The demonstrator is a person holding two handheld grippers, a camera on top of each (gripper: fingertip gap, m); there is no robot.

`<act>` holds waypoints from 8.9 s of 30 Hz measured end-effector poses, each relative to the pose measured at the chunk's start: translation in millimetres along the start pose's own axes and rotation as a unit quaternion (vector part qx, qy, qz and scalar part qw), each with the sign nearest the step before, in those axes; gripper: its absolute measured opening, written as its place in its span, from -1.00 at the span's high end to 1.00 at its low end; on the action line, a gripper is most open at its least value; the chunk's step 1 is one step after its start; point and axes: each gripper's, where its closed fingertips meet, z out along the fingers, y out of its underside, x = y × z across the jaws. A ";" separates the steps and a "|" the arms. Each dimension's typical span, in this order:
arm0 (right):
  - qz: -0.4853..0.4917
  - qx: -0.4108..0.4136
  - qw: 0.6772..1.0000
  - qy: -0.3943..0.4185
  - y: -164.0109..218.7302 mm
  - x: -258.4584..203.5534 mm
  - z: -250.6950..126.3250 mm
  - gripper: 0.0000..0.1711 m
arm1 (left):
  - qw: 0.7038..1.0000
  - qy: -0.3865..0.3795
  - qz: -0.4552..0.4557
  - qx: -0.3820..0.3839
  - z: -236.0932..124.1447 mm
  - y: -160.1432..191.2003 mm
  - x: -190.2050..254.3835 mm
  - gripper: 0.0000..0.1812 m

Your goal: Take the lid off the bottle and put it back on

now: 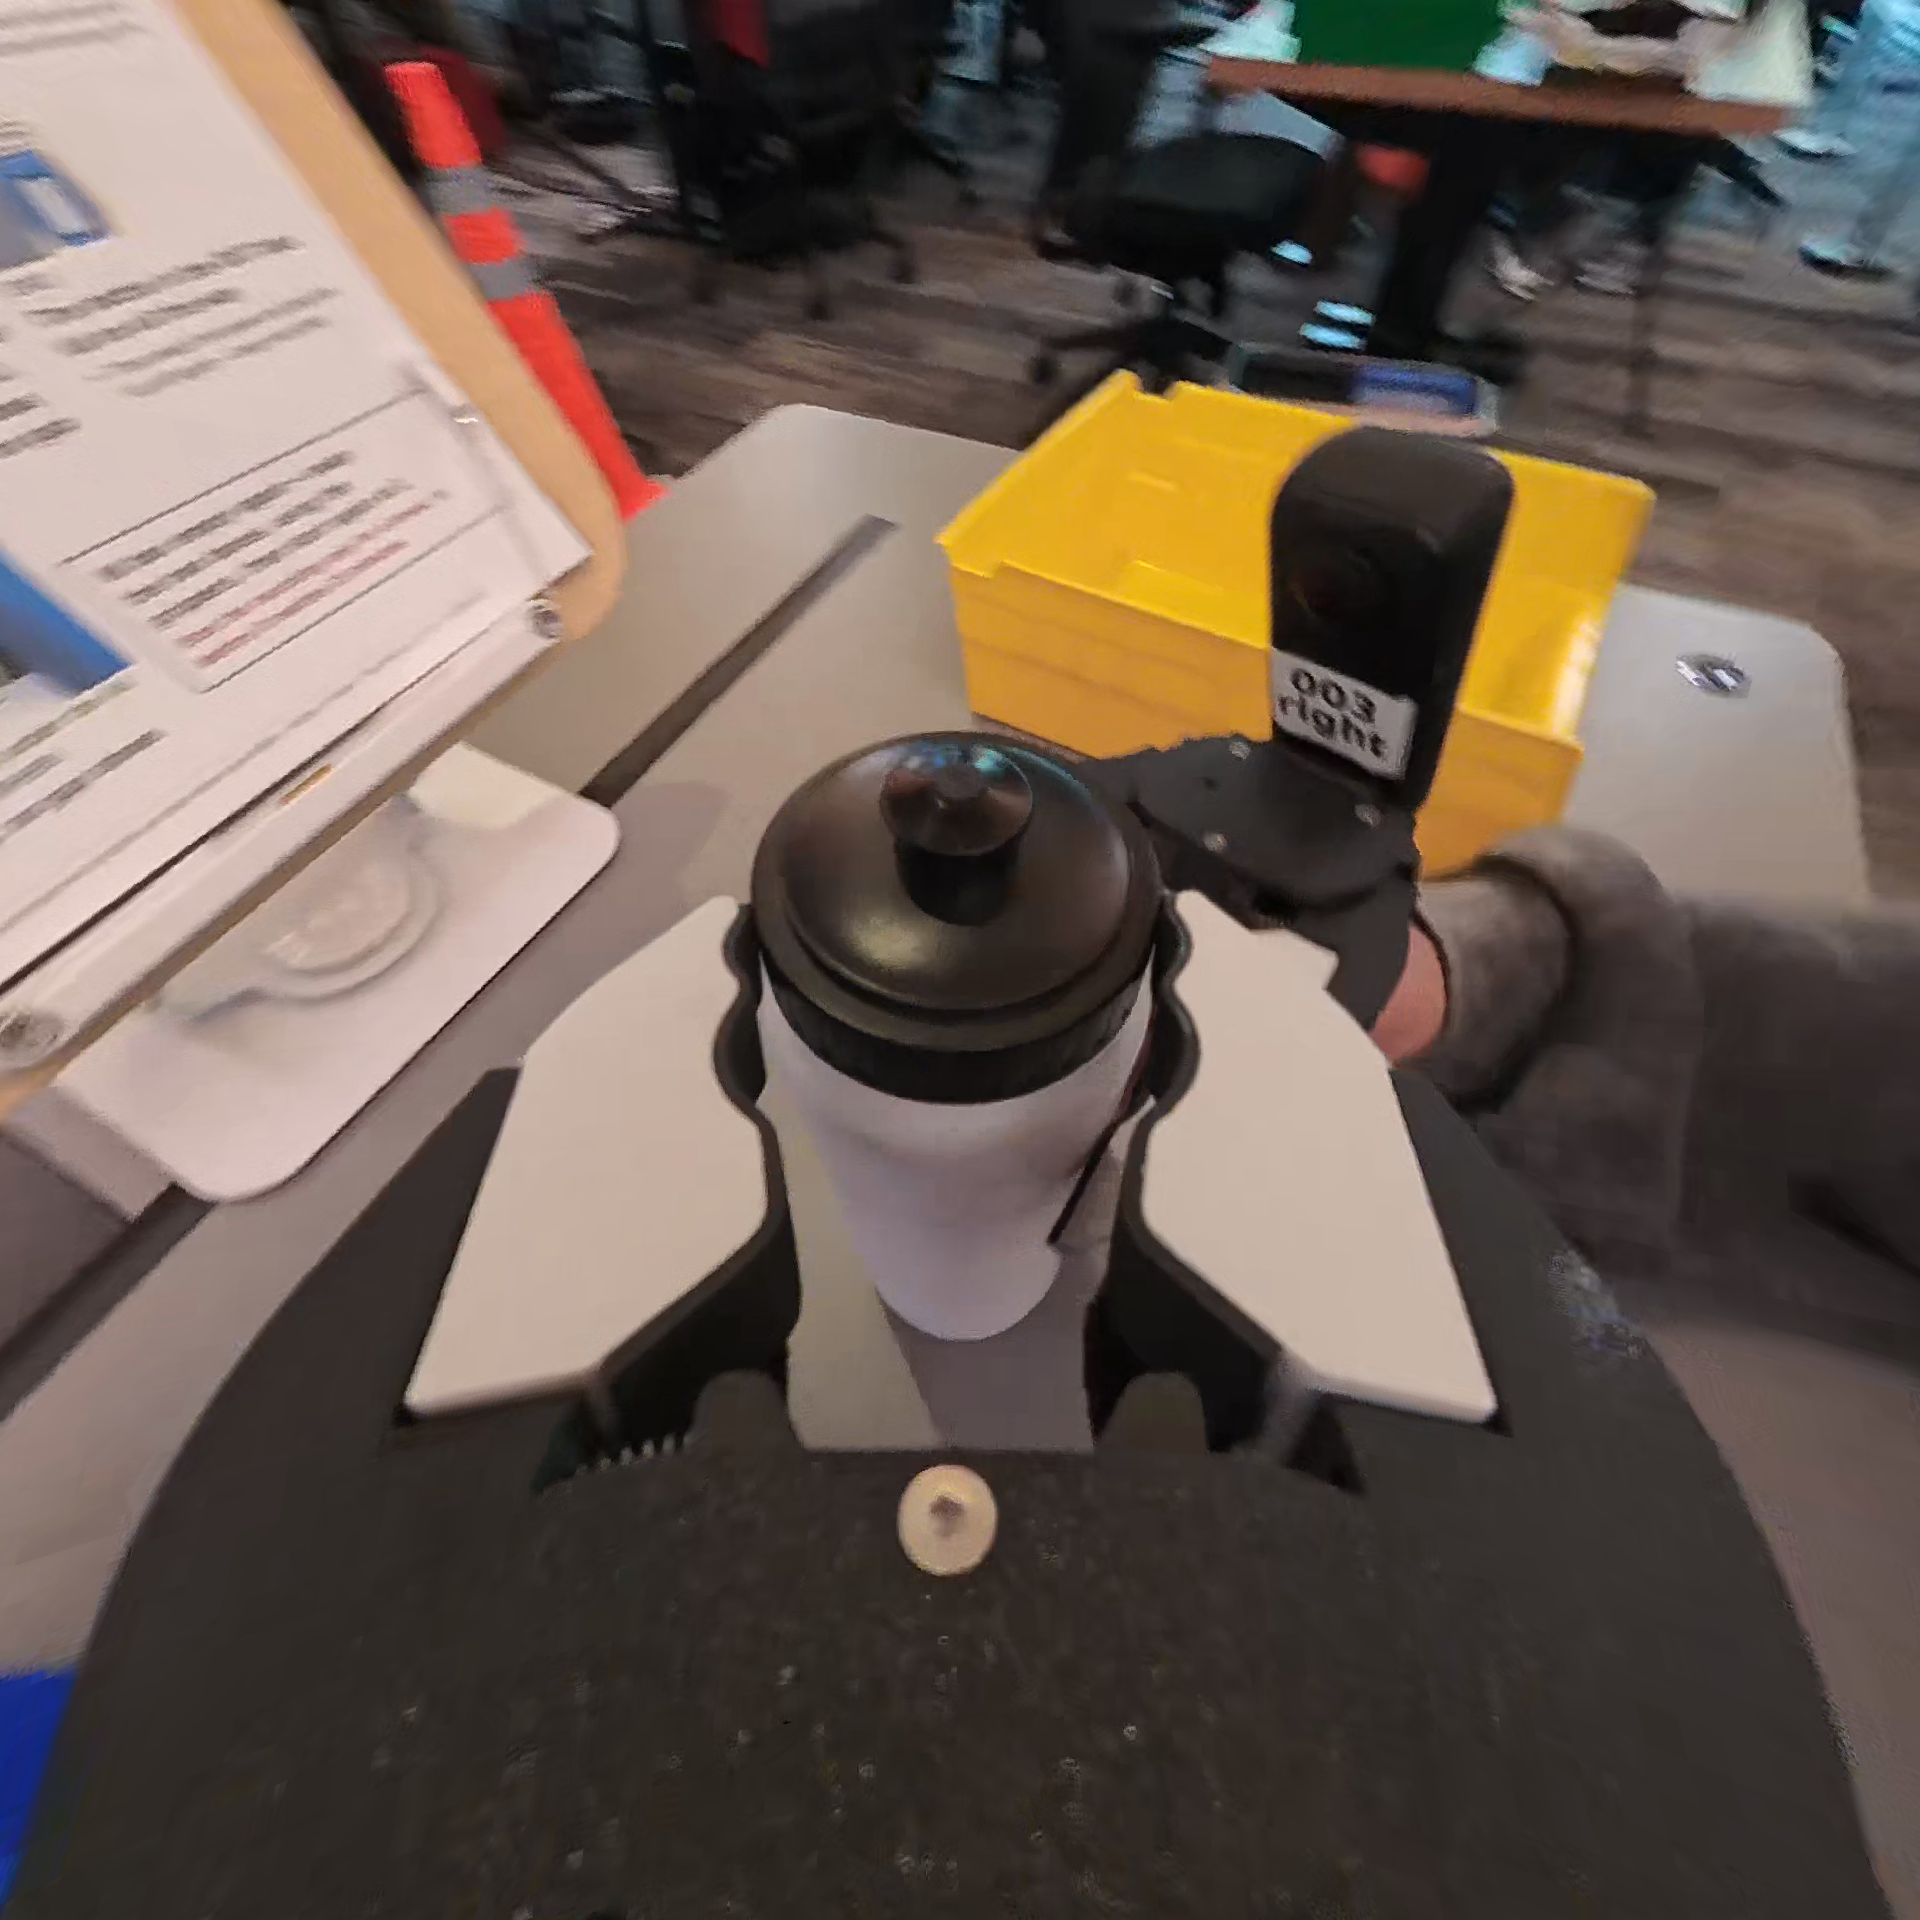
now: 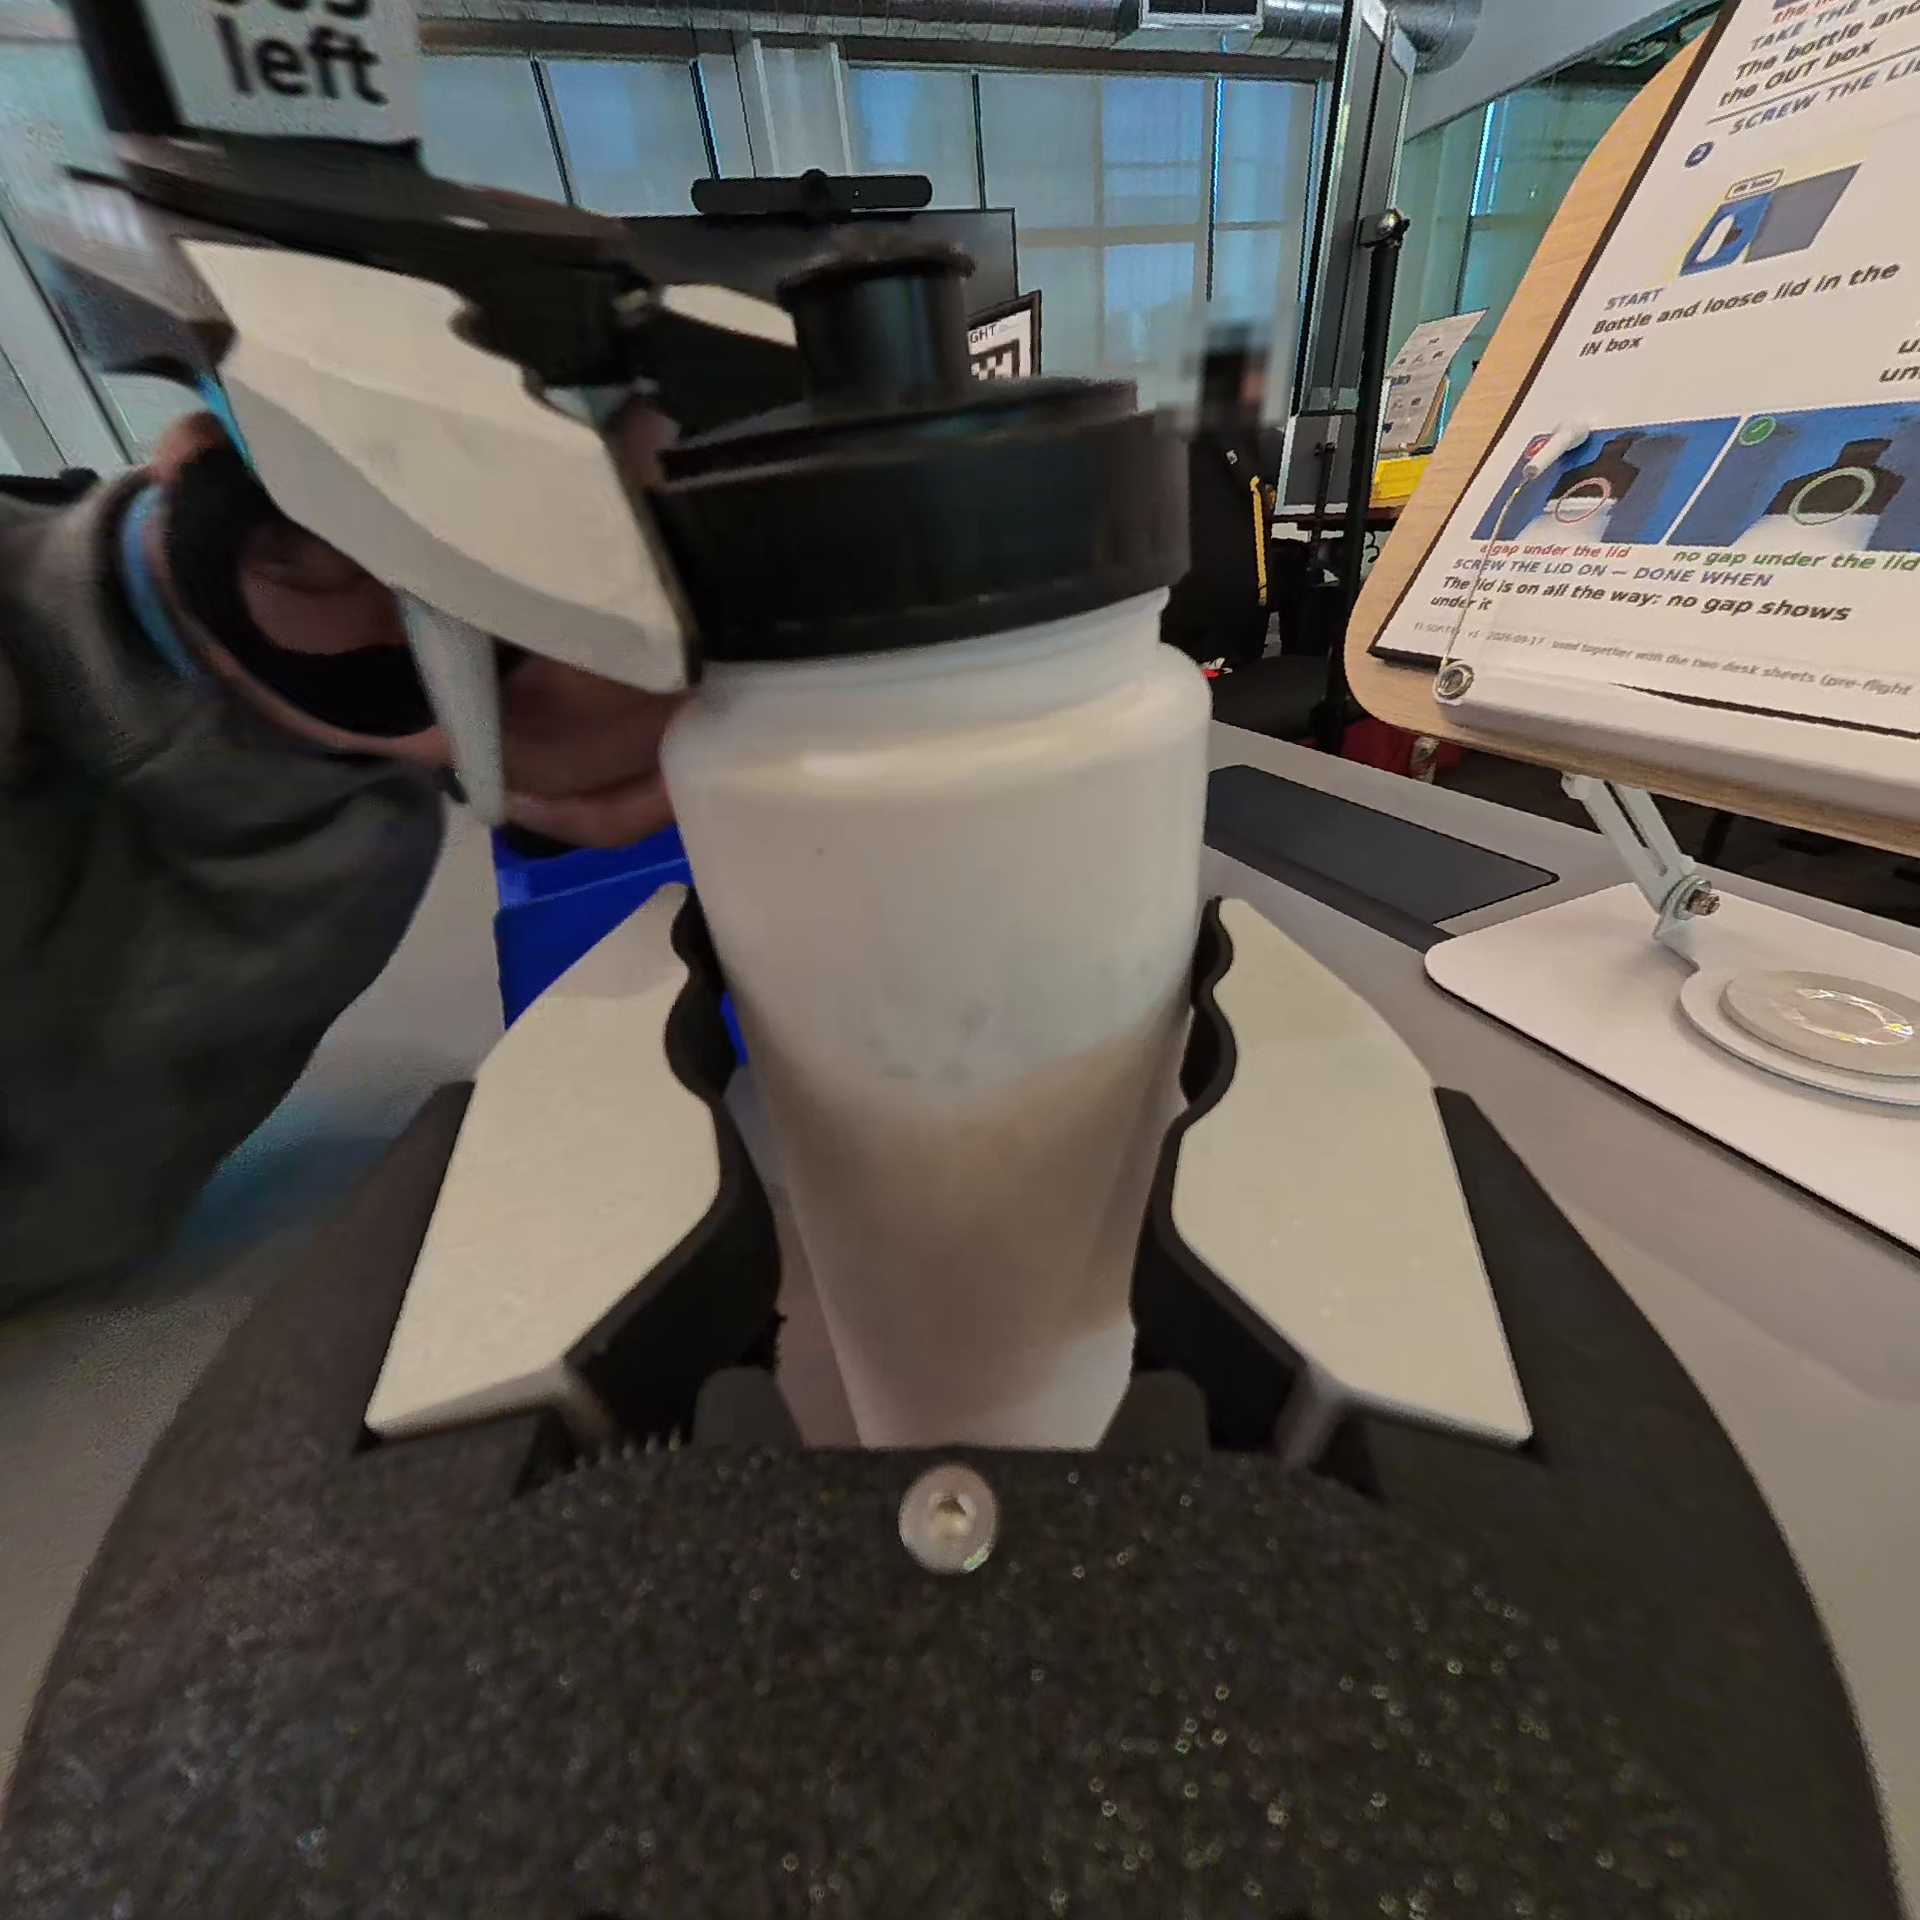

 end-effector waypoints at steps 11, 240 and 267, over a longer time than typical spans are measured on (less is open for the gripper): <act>-0.001 -0.011 1.000 -0.007 1.0 -2.4 0.7 -0.01 | 0.942 0.303 0.138 -0.050 -4.8 6.2 5.2 0.22; -0.065 -0.053 0.996 0.037 12.7 -11.0 18.8 0.05 | 0.905 0.403 0.126 -0.046 -29.9 19.1 -5.2 0.22; -0.070 -0.042 0.995 0.065 12.0 -10.3 21.3 0.04 | 0.917 -0.331 -0.185 0.127 -37.4 6.3 -8.6 0.08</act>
